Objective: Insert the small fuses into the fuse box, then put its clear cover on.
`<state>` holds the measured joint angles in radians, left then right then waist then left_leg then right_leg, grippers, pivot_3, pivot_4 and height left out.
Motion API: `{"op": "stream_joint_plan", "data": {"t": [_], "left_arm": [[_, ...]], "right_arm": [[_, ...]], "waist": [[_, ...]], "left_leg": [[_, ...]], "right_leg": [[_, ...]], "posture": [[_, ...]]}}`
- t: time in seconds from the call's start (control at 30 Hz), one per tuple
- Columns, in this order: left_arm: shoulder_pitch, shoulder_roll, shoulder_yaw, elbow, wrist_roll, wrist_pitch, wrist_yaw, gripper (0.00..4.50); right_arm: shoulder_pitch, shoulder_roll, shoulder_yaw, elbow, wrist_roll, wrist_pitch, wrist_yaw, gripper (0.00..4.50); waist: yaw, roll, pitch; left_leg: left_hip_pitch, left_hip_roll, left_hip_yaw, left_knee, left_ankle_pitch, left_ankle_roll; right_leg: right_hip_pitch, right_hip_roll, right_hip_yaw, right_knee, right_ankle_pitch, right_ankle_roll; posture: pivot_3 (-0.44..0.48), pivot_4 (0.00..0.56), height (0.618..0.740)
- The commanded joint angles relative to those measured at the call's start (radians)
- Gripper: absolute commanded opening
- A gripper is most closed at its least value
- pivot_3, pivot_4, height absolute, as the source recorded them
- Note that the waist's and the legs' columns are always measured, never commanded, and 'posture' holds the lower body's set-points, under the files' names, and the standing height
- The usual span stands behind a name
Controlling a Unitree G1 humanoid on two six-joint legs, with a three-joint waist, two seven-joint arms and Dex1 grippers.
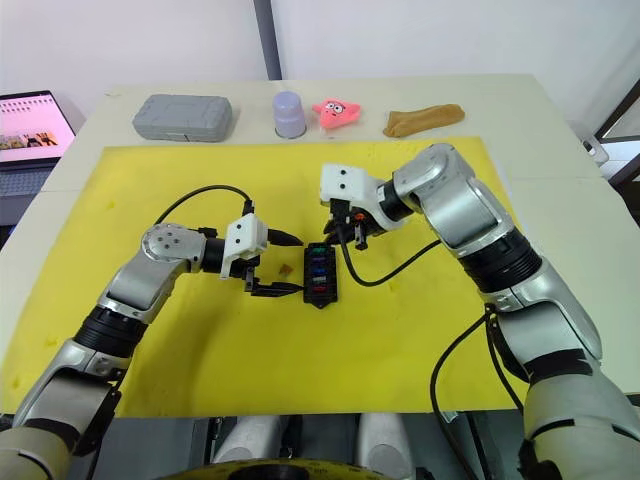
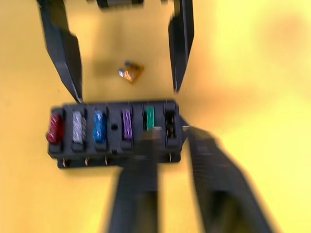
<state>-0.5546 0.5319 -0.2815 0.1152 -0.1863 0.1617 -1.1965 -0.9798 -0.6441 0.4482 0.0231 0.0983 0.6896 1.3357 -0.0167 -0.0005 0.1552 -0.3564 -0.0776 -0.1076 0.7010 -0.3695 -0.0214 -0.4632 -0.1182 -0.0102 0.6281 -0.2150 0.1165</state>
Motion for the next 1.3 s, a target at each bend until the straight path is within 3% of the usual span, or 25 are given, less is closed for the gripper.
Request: {"op": "stream_joint_plan", "data": {"t": [0.03, 1.3], "left_arm": [[-0.016, 0.004, 0.019, -0.008, 0.0, -0.022, 0.0, 4.5], [-0.017, 0.005, 0.021, -0.019, -0.001, -0.007, 0.002, 4.5]], "right_arm": [[0.0, 0.019, -0.048, -0.037, 0.038, -0.013, -0.01, 0.04], [0.107, 0.026, 0.049, 0.051, -0.024, -0.072, -0.044, 0.04]], "waist": [[0.0, 0.0, 0.0], [0.001, 0.0, 0.0]], "left_leg": [[0.0, 0.0, 0.0, 0.0, 0.0, 0.0], [0.001, 0.0, 0.0, 0.0, 0.0, 0.0]], "right_leg": [[0.0, 0.0, 0.0, 0.0, 0.0, 0.0], [0.001, 0.0, 0.0, 0.0, 0.0, 0.0]], "posture": [[0.0, 0.15, 0.74], [0.0, 0.15, 0.74]]}}
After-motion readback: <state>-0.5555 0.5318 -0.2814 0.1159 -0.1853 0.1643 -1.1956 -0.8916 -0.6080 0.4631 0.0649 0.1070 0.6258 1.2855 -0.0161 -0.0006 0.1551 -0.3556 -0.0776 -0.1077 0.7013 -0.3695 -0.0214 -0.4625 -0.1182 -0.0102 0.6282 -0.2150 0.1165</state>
